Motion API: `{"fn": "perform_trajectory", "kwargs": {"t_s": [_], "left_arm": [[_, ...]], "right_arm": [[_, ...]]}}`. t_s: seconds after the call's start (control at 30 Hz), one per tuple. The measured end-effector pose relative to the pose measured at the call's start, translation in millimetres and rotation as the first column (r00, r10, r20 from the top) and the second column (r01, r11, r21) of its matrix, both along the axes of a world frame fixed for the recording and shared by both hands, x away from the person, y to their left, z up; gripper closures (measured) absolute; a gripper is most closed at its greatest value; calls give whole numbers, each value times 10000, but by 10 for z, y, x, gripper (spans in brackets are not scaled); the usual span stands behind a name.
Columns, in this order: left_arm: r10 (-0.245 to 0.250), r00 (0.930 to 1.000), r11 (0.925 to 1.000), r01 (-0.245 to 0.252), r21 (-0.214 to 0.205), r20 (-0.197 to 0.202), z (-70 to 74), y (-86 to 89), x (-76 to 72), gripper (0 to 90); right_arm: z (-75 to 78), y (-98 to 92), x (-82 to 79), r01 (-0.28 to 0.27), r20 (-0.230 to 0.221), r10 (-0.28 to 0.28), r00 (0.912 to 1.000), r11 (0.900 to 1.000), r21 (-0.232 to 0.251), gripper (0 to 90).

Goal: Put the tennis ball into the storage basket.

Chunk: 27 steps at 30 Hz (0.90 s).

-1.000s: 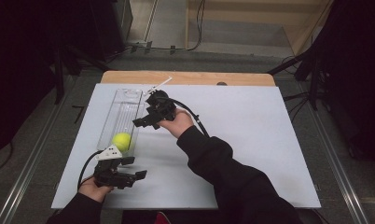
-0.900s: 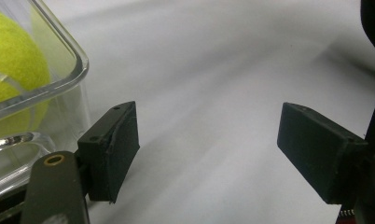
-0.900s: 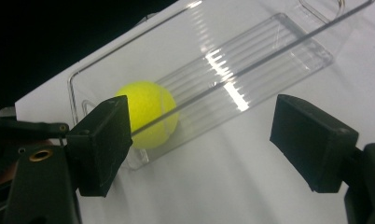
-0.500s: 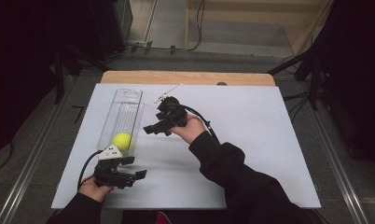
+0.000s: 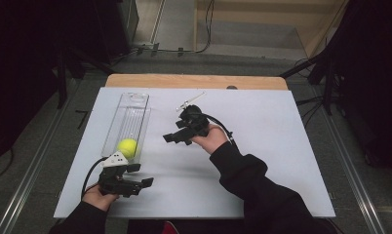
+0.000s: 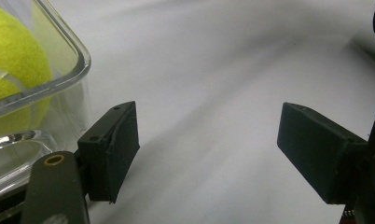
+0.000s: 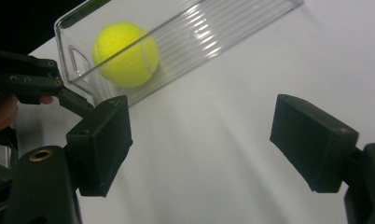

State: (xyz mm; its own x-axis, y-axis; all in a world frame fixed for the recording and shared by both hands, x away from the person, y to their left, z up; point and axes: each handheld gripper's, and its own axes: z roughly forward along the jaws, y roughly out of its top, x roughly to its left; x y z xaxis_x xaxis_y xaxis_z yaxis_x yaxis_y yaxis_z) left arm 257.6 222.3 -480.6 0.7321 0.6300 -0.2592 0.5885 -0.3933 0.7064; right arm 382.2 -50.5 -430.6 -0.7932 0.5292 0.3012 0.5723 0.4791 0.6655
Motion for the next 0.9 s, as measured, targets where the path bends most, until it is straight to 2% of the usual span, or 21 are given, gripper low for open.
{"fn": "perform_trajectory", "kwargs": {"t_s": [0.27,0.5,0.77,0.9], "left_arm": [[30,10000,10000,-30,-5,-11,-4,0,-1,212],[-10,10000,10000,10,10,-7,9,-2,-6,212],[-33,10000,10000,33,-29,38,14,3,-11,212],[-37,10000,10000,38,-46,61,20,1,-18,212]], "right_arm": [[-67,-181,-19,327,-71,-325,9994,9993,171,186],[-147,-342,-23,594,20,-594,9982,9982,63,186],[-143,-518,-50,981,159,-983,9950,9951,85,186],[-176,-591,-70,1174,76,-1174,9931,9931,18,186]]}}
